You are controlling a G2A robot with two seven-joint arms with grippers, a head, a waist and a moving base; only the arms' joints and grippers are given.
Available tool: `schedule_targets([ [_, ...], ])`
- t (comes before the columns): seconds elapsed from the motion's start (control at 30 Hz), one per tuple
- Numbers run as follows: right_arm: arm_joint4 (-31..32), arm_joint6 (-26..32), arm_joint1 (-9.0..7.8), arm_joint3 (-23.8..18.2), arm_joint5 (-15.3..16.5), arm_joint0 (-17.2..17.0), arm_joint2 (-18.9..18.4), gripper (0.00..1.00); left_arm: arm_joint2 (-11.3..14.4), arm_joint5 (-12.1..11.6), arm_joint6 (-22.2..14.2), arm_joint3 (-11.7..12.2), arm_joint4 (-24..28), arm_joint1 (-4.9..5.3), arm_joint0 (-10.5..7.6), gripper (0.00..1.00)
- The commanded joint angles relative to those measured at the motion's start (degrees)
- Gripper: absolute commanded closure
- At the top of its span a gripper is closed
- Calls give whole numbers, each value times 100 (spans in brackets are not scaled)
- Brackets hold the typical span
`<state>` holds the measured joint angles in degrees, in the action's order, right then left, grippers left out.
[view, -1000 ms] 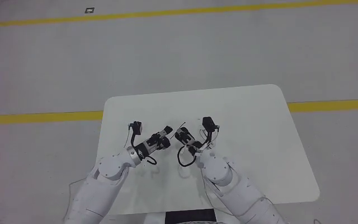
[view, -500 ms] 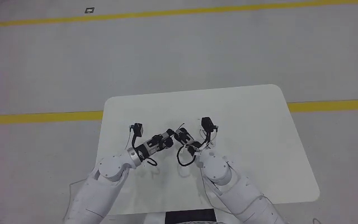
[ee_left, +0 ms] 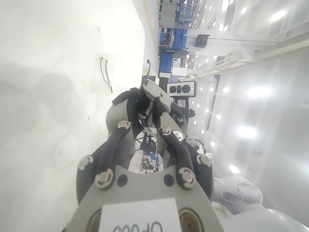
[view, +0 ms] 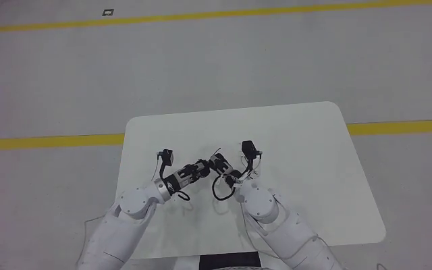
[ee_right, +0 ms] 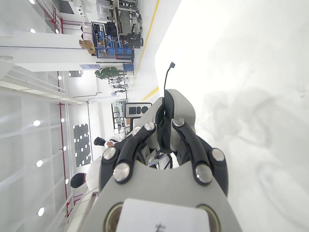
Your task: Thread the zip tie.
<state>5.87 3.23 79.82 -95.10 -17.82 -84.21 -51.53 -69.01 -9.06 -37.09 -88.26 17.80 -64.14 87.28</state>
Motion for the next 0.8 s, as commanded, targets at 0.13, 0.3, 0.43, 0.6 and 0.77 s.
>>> schedule_targets([
  [0.13,95,29,-5,-132,-60,-70,-12,100,-28,-34,-27,-33,27,27,33,100],
  [0.3,164,69,-13,-203,-55,-143,-37,100,-65,-73,-66,-84,47,54,87,100],
  [0.43,226,112,-34,-290,-33,-219,-109,0,-125,-95,-125,-138,48,84,140,100],
  [0.6,351,423,-111,-497,5,-361,-340,0,-276,-119,-352,-252,71,144,235,100],
  [0.77,-490,2003,-244,-365,304,-385,-908,0,-413,-81,-1145,-262,365,216,263,100],
])
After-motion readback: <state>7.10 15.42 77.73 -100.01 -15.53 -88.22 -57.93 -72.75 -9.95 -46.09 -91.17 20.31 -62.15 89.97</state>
